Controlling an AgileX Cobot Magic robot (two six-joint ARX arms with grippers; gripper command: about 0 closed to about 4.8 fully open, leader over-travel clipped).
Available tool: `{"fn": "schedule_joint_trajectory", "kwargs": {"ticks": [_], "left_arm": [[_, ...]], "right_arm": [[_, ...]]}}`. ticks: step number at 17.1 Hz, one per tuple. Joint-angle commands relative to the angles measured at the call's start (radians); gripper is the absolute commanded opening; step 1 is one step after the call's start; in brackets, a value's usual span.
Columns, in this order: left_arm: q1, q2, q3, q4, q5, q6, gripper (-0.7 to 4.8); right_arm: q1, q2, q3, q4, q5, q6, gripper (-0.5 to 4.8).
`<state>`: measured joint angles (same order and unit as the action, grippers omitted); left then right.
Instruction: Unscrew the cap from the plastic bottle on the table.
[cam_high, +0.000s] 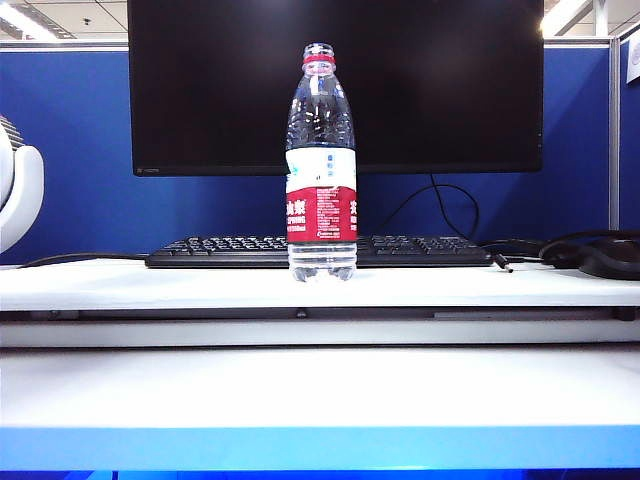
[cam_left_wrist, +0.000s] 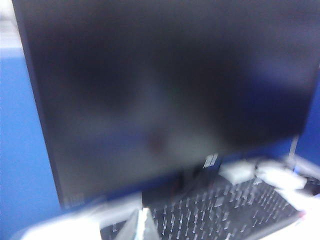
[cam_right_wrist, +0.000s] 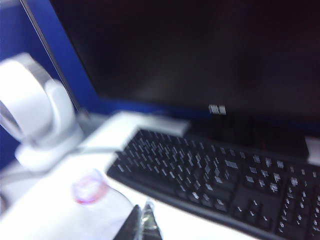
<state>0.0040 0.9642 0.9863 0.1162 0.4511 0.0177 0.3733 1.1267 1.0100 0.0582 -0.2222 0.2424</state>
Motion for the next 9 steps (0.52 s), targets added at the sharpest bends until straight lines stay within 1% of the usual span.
{"fn": "schedule_joint_trajectory", "kwargs": {"ticks": [1,2,3,4,5,6,7,8,9], "left_arm": [[0.000,-0.152,-0.005,-0.178,-0.028,-0.018,-0.04],[-0.001,-0.304,-0.027,-0.302,-0.054,-0.029,-0.04],[-0.001,-0.374,-0.051,-0.322,-0.073,-0.040,-0.05],[0.000,-0.498,-0.095,-0.361,-0.131,-0.061,-0.04],[0.000,-0.612,-0.132,-0.401,-0.161,-0.075,-0.05],[0.000,-0.707,-0.168,-0.424,-0.163,-0.117,-0.04],[0.000,-0.829,-0.212,-0.476,-0.190,-0.152,-0.05],[0.000,-0.916,-0.237,-0.538,-0.243,-0.153,-0.04],[0.000,-0.964,-0.251,-0.573,-0.255,-0.154,-0.04]], "right_arm": [[0.001,-0.138,-0.035,-0.084,0.069,0.019,-0.05],[0.002,-0.291,-0.106,-0.106,0.122,0.019,-0.05],[0.002,-0.347,-0.132,-0.107,0.132,0.014,-0.05],[0.002,-0.424,-0.162,-0.117,0.135,0.011,-0.05],[0.002,-0.472,-0.173,-0.147,0.135,0.011,-0.05],[0.002,-0.504,-0.174,-0.184,0.129,0.011,-0.05],[0.002,-0.538,-0.178,-0.209,0.090,0.008,-0.05],[0.002,-0.570,-0.186,-0.220,0.085,0.007,-0.05],[0.002,-0.594,-0.198,-0.221,0.086,0.007,-0.05]]}}
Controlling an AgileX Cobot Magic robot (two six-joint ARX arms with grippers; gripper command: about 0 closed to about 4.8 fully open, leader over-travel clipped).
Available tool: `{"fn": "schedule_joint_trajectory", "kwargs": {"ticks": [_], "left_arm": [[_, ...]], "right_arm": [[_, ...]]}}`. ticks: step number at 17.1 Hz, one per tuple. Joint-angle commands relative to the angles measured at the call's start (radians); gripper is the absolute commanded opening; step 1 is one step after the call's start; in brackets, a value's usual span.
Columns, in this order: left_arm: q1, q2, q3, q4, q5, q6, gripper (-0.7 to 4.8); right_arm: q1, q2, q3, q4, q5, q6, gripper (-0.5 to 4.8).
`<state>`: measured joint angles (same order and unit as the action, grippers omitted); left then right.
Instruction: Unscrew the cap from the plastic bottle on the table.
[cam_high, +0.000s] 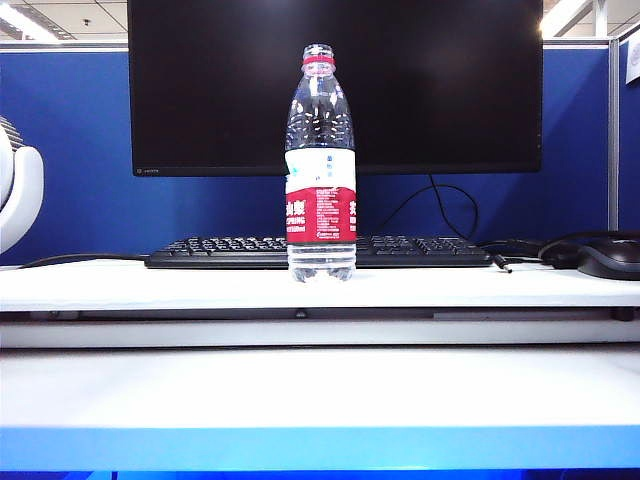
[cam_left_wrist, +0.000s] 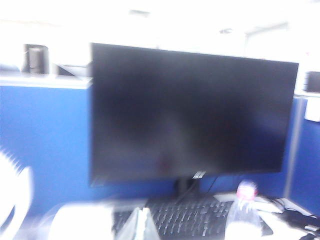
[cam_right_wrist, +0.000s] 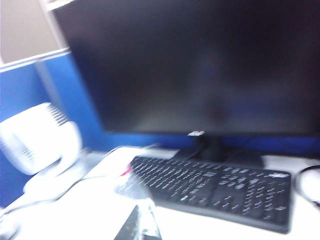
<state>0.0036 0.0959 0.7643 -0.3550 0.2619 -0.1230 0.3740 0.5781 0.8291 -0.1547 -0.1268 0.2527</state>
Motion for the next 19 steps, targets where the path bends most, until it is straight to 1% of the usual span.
{"fn": "schedule_joint_trajectory", "kwargs": {"ticks": [1,3,4,5,6,8,10,11,13,14,15,17,18,19], "left_arm": [[0.000,-0.092,-0.030,-0.169,-0.056,-0.017,-0.04],[0.000,-0.092,-0.058,-0.175,0.010,-0.020,-0.04],[0.000,-0.092,-0.076,-0.167,0.015,-0.018,-0.04],[0.000,-0.092,-0.113,-0.129,0.017,-0.016,-0.05],[0.000,-0.092,-0.158,-0.082,0.043,-0.026,-0.04],[0.000,-0.092,-0.271,0.018,0.051,-0.096,-0.05],[0.000,-0.092,-0.364,0.096,0.051,-0.121,-0.05],[0.000,-0.092,-0.443,0.166,0.063,-0.123,-0.04],[0.000,-0.092,-0.517,0.234,0.068,-0.171,-0.05],[0.000,-0.092,-0.554,0.271,0.068,-0.189,-0.04],[0.000,-0.092,-0.574,0.284,0.068,-0.188,-0.05],[0.000,-0.092,-0.587,0.275,0.067,-0.192,-0.04],[0.000,-0.092,-0.587,0.264,0.067,-0.208,-0.04],[0.000,-0.092,-0.587,0.264,0.068,-0.248,-0.04]], "right_arm": [[0.001,-0.087,-0.048,0.000,-0.003,-0.003,-0.05],[0.002,-0.195,-0.128,0.002,-0.006,-0.003,-0.05],[0.002,-0.256,-0.177,0.000,-0.006,-0.002,-0.05],[0.000,-0.320,-0.237,0.002,0.000,-0.002,-0.05],[0.000,-0.371,-0.287,0.002,0.018,-0.002,-0.05],[-0.001,-0.456,-0.388,0.003,0.024,-0.002,-0.05],[-0.001,-0.484,-0.463,0.014,0.044,-0.002,-0.05],[-0.001,-0.483,-0.539,0.068,0.043,-0.002,-0.05],[-0.001,-0.480,-0.626,0.187,0.043,-0.002,-0.05],[-0.001,-0.477,-0.678,0.288,0.049,-0.028,-0.05],[-0.002,-0.474,-0.711,0.345,0.071,-0.080,-0.05],[-0.002,-0.472,-0.735,0.340,0.122,-0.123,-0.05],[-0.002,-0.473,-0.739,0.322,0.135,-0.122,-0.05],[-0.002,-0.473,-0.739,0.309,0.135,-0.122,-0.04]]}}
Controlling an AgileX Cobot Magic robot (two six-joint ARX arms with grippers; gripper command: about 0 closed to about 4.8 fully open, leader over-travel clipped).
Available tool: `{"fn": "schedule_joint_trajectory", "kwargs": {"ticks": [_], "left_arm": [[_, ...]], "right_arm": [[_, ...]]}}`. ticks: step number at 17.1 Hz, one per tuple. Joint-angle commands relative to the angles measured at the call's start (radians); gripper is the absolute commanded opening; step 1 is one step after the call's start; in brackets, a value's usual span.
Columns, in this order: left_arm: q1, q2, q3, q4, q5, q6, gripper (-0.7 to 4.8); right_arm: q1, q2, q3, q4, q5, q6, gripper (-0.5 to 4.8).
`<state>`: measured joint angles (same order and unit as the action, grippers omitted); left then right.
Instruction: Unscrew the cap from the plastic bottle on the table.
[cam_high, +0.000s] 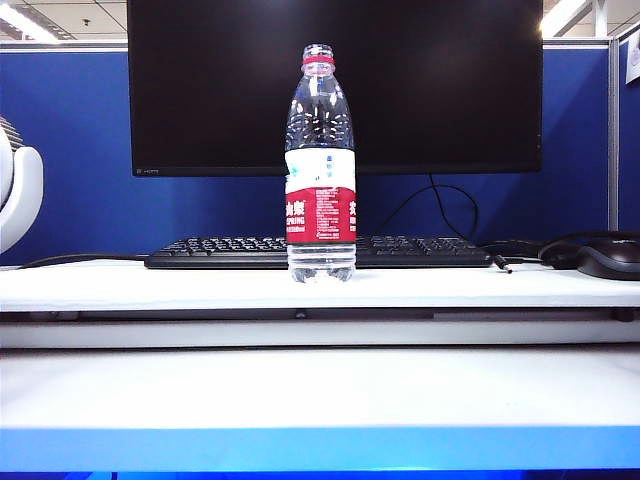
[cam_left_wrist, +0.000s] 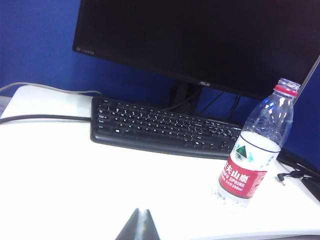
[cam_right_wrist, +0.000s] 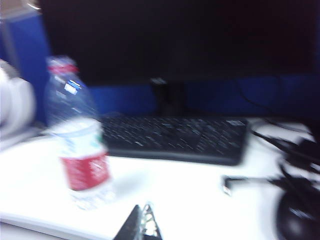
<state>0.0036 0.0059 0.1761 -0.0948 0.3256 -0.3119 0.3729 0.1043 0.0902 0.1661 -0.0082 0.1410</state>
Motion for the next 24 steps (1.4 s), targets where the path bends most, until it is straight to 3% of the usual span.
{"fn": "schedule_joint_trajectory", "kwargs": {"ticks": [1,14,16,17,20,24], "left_arm": [[0.000,-0.003,0.001,-0.002,0.004,-0.092,-0.03],[0.000,-0.003,0.001,-0.027,0.004,-0.103,-0.03],[0.002,-0.003,-0.011,-0.031,-0.044,0.124,-0.03],[0.002,-0.003,-0.026,-0.031,-0.094,0.182,-0.03],[0.002,-0.003,-0.090,-0.014,-0.320,0.210,-0.03],[0.029,-0.003,-0.169,0.068,-0.327,0.249,-0.03]], "right_arm": [[0.000,0.000,0.000,-0.012,0.013,-0.010,-0.04],[0.000,0.000,0.000,-0.013,0.008,-0.010,-0.05],[0.000,0.000,0.000,-0.013,0.008,-0.010,-0.05],[0.000,0.000,0.000,-0.013,0.008,-0.010,-0.05],[0.000,0.000,0.000,-0.013,0.008,-0.010,-0.05],[0.000,0.000,0.000,-0.013,0.008,-0.010,-0.05]]}}
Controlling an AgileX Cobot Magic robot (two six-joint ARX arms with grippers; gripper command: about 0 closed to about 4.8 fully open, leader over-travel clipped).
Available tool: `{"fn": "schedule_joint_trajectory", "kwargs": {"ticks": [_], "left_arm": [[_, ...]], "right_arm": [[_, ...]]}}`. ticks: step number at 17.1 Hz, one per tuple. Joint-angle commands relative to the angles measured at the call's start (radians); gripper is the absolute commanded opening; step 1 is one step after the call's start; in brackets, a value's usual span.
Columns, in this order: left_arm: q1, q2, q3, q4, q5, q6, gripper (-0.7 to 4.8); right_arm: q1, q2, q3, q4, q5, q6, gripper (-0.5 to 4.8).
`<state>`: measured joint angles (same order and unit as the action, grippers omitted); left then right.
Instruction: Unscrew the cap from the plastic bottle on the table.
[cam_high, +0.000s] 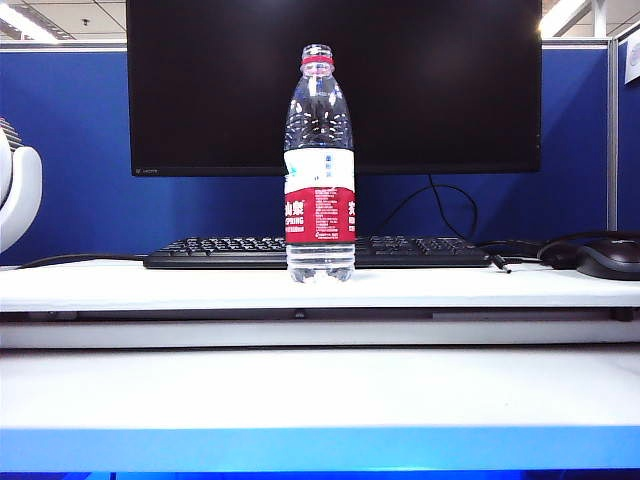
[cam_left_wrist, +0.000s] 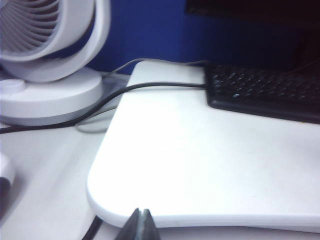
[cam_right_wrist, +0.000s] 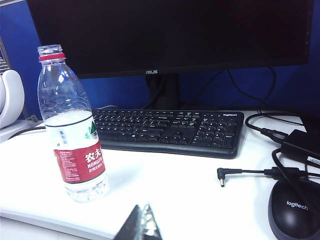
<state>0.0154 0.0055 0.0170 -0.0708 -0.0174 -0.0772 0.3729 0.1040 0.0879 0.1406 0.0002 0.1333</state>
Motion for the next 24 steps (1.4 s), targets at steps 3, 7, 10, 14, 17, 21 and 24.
{"fn": "schedule_joint_trajectory", "kwargs": {"ticks": [3,7,10,14,17,21,24], "left_arm": [[0.034,-0.002,-0.010,0.058,0.014,0.037,-0.03],[0.042,-0.002,-0.010,0.058,0.023,0.034,-0.03],[0.042,-0.002,-0.010,0.058,0.021,0.017,-0.03],[0.042,-0.002,-0.010,0.063,0.021,0.017,-0.03],[0.042,-0.002,-0.010,0.065,0.021,0.018,-0.03],[0.041,-0.002,-0.010,0.066,0.021,0.025,-0.03],[0.041,-0.002,-0.010,0.065,0.022,0.040,-0.03]], "right_arm": [[0.000,0.000,0.002,0.013,-0.001,-0.003,-0.05],[0.000,0.000,0.002,0.013,-0.001,-0.003,-0.05],[0.000,0.000,0.002,0.013,-0.001,-0.003,-0.04],[0.000,0.000,0.002,0.013,-0.001,-0.003,-0.05],[0.000,0.000,0.002,0.013,-0.001,-0.003,-0.04],[0.000,0.000,0.002,0.013,-0.001,-0.003,-0.05],[0.000,0.000,0.002,0.013,-0.001,-0.003,-0.04]]}}
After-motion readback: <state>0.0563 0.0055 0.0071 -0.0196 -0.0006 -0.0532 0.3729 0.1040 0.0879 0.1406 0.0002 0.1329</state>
